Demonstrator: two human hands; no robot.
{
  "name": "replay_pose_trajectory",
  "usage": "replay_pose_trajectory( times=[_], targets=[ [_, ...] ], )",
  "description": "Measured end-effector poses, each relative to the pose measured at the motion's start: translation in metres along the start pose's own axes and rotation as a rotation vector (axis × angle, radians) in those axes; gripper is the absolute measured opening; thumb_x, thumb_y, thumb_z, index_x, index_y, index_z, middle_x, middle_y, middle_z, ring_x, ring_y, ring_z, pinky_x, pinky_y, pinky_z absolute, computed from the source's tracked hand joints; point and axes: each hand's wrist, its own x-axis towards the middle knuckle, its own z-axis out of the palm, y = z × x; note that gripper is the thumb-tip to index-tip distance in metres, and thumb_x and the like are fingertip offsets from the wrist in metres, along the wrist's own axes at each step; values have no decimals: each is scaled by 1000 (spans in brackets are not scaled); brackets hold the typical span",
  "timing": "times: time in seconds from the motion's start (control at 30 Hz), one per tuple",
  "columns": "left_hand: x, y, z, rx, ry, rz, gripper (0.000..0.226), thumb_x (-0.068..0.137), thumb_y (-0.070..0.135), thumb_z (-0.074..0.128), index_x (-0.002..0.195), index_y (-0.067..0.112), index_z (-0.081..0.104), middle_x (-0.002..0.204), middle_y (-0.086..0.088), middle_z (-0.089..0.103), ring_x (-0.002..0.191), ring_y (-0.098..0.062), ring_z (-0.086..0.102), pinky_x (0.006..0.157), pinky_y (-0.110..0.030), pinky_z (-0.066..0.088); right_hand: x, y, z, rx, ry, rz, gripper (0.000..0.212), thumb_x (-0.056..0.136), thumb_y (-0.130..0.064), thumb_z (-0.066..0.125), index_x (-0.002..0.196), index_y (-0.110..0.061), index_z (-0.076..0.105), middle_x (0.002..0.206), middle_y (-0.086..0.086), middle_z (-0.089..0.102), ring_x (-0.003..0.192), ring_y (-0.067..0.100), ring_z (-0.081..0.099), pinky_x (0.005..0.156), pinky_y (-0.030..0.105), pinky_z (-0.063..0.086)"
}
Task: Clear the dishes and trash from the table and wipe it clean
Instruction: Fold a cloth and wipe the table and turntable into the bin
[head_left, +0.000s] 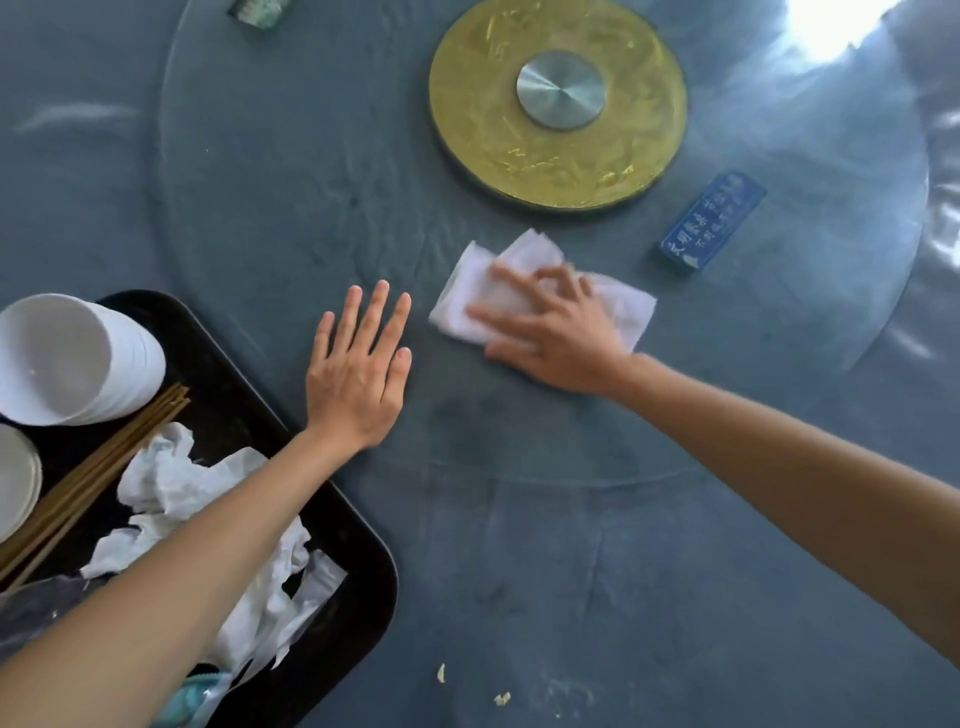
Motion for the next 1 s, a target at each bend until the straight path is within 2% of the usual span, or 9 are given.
replay_pose_trajectory(
  times=[0.17, 0.27, 0.4, 0.5, 0.57, 0.63, 0.8, 0.9, 1.0],
  targets=[
    [8, -21, -6, 0, -59, 31, 59, 103, 38, 24, 161, 27, 21, 169, -1, 18, 156, -25, 14, 124, -49, 12, -86, -67, 28, 214, -27, -358, 30, 102, -53, 57, 129, -48, 67, 149, 8, 56, 103, 38, 55, 81, 46, 48],
    [13, -29, -12, -2, -120, 29, 59, 104, 40, 18, 162, 28, 11, 170, 1, 6, 157, -22, 2, 125, -46, 3, -150, -93, 36, 304, -90, -522, 26, 106, -35, 56, 130, -32, 65, 128, 10, 69, 90, 32, 56, 69, 42, 49],
    [14, -21, -21, -52, -194, 2, 60, 106, 36, 21, 162, 18, 7, 170, -5, -4, 157, -23, -7, 124, -49, -2, -163, -83, 1, 412, 164, -248, 23, 101, -13, 61, 118, -19, 75, 124, 5, 70, 88, 22, 53, 83, 23, 41],
    [-2, 21, -21, -157, -175, 55, 64, 101, 38, 22, 161, 17, 21, 170, -6, 6, 157, -24, 0, 124, -51, 2, -115, -43, -41, 395, 490, 85, 18, 102, -16, 64, 111, -10, 78, 122, 10, 70, 100, 29, 63, 91, 32, 48],
    [-14, 50, -14, -230, -167, -16, 64, 99, 39, 19, 160, 19, 23, 170, -3, 9, 157, -22, 3, 124, -51, 2, -69, -8, -62, 304, 611, 219, 22, 102, -23, 64, 116, -12, 78, 126, 15, 67, 103, 30, 61, 92, 28, 44],
    [-19, 66, -6, -221, -124, -97, 63, 100, 40, 16, 161, 21, 21, 170, 0, 11, 157, -20, 4, 125, -48, 2, -27, 27, -68, 255, 582, 355, 28, 104, -34, 60, 125, -23, 75, 138, 16, 59, 108, 27, 55, 94, 23, 36],
    [-18, 61, 3, -100, -19, -80, 58, 103, 35, 25, 160, 23, 25, 169, 3, 17, 156, -18, 11, 125, -49, 13, 29, 64, -32, 165, 198, 482, 36, 108, -46, 45, 140, -41, 60, 156, 12, 44, 135, 44, 37, 111, 45, 32],
    [-15, 50, 6, -97, -4, -52, 58, 103, 34, 27, 160, 23, 24, 169, 3, 17, 156, -17, 11, 125, -49, 13, 22, 42, -14, 90, 240, 406, 35, 103, -50, 51, 136, -44, 63, 153, 0, 52, 125, 42, 45, 102, 50, 44],
    [-9, 29, 6, -86, 3, -20, 58, 103, 33, 26, 161, 22, 23, 169, 4, 17, 156, -16, 11, 126, -49, 12, -20, -4, 6, 103, 290, 127, 31, 100, -42, 62, 130, -45, 69, 144, -3, 61, 100, 36, 54, 84, 45, 52]
  ],
)
